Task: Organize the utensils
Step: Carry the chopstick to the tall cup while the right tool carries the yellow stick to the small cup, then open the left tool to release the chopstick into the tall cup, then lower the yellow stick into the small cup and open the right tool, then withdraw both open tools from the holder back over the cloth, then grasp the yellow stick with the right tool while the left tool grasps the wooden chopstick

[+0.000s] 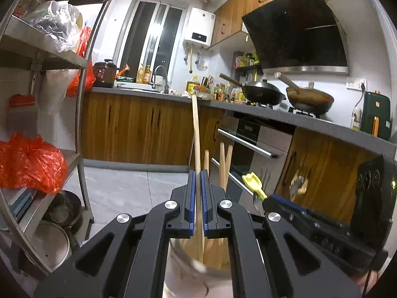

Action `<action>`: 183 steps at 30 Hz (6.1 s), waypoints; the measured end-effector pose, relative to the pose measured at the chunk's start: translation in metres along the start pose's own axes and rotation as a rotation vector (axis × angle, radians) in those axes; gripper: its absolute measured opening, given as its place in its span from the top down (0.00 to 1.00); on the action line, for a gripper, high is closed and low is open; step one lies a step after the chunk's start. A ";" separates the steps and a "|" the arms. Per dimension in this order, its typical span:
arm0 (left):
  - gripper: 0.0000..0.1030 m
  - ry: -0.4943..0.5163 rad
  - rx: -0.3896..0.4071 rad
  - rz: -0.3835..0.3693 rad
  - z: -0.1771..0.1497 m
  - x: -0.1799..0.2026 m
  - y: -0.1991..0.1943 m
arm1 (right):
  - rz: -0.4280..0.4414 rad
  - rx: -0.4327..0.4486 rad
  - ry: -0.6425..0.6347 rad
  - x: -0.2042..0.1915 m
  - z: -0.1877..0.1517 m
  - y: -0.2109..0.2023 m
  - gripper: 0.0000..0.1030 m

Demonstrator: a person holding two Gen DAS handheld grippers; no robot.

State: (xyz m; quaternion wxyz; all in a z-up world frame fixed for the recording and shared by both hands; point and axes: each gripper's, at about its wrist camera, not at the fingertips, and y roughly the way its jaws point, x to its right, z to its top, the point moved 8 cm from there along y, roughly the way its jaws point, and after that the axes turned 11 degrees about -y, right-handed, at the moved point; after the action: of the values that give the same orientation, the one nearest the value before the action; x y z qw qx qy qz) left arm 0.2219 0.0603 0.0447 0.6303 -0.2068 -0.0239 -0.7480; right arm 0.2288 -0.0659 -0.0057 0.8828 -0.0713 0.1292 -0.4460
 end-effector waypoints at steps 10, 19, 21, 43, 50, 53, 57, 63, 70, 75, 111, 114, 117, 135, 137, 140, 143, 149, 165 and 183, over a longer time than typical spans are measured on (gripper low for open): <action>0.96 -0.018 -0.026 -0.010 -0.006 -0.001 -0.001 | 0.036 0.072 0.064 0.001 0.027 0.007 0.90; 0.96 -0.025 -0.036 -0.016 -0.009 -0.003 0.003 | -0.006 0.063 -0.031 -0.006 0.016 0.030 0.90; 0.96 -0.026 -0.038 -0.020 -0.010 -0.004 0.003 | -0.005 0.063 -0.027 -0.006 0.014 0.027 0.90; 0.85 -0.014 -0.056 -0.024 -0.009 0.003 -0.007 | 0.039 0.074 -0.045 -0.010 0.009 -0.021 0.90; 0.62 -0.053 -0.064 -0.151 0.011 0.030 -0.021 | 0.058 0.084 -0.094 -0.018 0.009 -0.030 0.90; 0.62 -0.100 -0.185 -0.243 0.009 0.047 -0.008 | 0.071 0.096 -0.100 -0.021 0.013 -0.035 0.90; 0.62 -0.124 -0.252 -0.296 0.006 0.059 0.003 | 0.090 0.109 -0.105 -0.022 0.016 -0.040 0.90; 0.91 -0.153 -0.311 -0.352 -0.001 0.069 0.014 | 0.099 0.103 -0.116 -0.023 0.017 -0.040 0.90; 0.95 -0.074 -0.251 -0.356 0.010 0.085 0.004 | 0.056 0.108 -0.201 -0.030 0.028 -0.037 0.90; 0.95 -0.067 -0.219 -0.349 0.019 0.086 0.003 | 0.026 0.130 -0.246 -0.035 0.037 -0.036 0.90; 0.59 -0.047 -0.212 -0.091 -0.011 0.002 -0.022 | -0.060 -0.033 -0.112 -0.001 -0.008 -0.009 0.84; 0.53 -0.039 -0.206 -0.076 -0.011 0.002 -0.028 | -0.045 -0.035 -0.092 -0.002 -0.006 -0.022 0.71; 0.46 -0.041 -0.202 -0.068 -0.014 0.002 -0.039 | -0.051 -0.036 -0.088 -0.003 -0.005 -0.035 0.67; 0.05 0.054 -0.226 0.111 -0.071 0.003 -0.088 | -0.179 -0.196 -0.189 -0.007 -0.048 -0.132 0.05; 0.05 0.053 -0.277 0.132 -0.087 0.003 -0.088 | -0.194 -0.229 -0.187 -0.002 -0.058 -0.139 0.05; 0.06 0.038 -0.333 0.163 -0.108 0.000 -0.089 | -0.213 -0.303 -0.169 0.004 -0.079 -0.145 0.05; 0.05 0.025 -0.373 0.181 -0.126 -0.002 -0.090 | -0.207 -0.361 -0.134 0.006 -0.097 -0.150 0.05; 0.05 0.061 -0.419 0.232 -0.155 -0.003 -0.095 | -0.205 -0.458 -0.084 0.004 -0.126 -0.151 0.05; 0.05 0.145 -0.454 0.255 -0.183 0.012 -0.102 | -0.224 -0.648 -0.022 -0.006 -0.163 -0.126 0.29; 0.05 0.191 -0.463 0.225 -0.184 0.022 -0.101 | -0.215 -0.735 -0.131 -0.004 -0.158 -0.114 0.73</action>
State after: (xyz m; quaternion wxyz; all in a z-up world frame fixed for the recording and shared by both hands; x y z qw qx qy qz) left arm 0.0714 0.0057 -0.0933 0.6446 -0.2754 0.2301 -0.6750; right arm 0.0932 -0.1317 -0.1291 0.7529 -0.4243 0.2156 -0.4546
